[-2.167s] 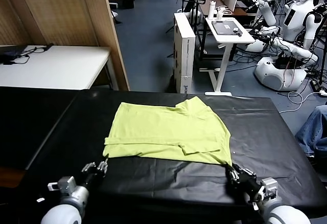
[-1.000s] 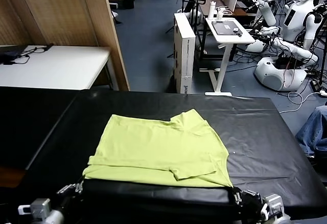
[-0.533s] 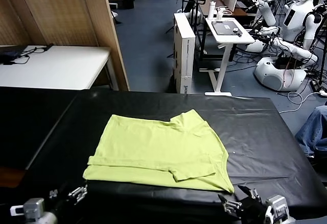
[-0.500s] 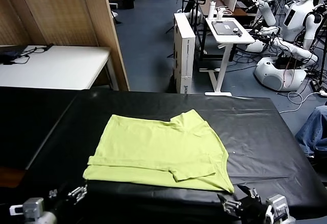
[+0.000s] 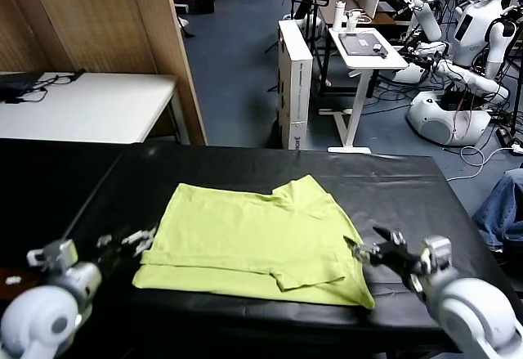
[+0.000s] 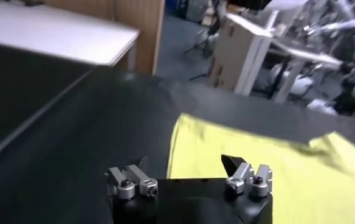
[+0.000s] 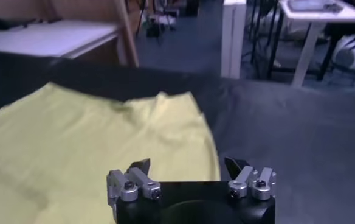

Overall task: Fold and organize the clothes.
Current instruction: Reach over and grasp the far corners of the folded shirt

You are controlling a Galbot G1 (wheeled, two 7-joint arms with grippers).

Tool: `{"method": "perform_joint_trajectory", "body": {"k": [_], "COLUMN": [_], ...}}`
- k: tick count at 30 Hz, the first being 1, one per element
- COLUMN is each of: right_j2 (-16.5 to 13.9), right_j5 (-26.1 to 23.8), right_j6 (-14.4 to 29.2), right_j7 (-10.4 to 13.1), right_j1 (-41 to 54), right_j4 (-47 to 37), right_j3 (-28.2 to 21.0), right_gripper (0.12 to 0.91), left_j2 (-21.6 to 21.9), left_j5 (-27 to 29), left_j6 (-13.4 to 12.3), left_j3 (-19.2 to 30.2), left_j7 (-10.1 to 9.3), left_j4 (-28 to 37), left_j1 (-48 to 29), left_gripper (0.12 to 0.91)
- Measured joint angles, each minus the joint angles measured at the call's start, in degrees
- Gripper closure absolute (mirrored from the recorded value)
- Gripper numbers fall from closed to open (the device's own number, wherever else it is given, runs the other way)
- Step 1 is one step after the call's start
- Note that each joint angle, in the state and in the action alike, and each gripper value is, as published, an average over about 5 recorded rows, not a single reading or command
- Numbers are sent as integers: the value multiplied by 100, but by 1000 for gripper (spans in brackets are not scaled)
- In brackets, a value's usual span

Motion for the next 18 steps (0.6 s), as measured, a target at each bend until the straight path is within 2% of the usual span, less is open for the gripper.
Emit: {"method": "perform_joint_trajectory", "body": {"k": [8,18], "right_j2": [277,468], "right_j5": [-228,-416], "right_j6": [27,-71], "right_j7": [-18,-59], "right_j1": [763,1315], "right_j4": [-963,-1614], "right_j3": [-573,-1006], "right_gripper": [118,118], "left_j2": [-75,-220], "left_j5": [429,590], "left_j6": [-114,-190], "left_j3": [834,1402], "left_j7": [291,400], "left_j4": [1184,2196], "left_j1": [-1169,-1969], "left_gripper": [123,123]}}
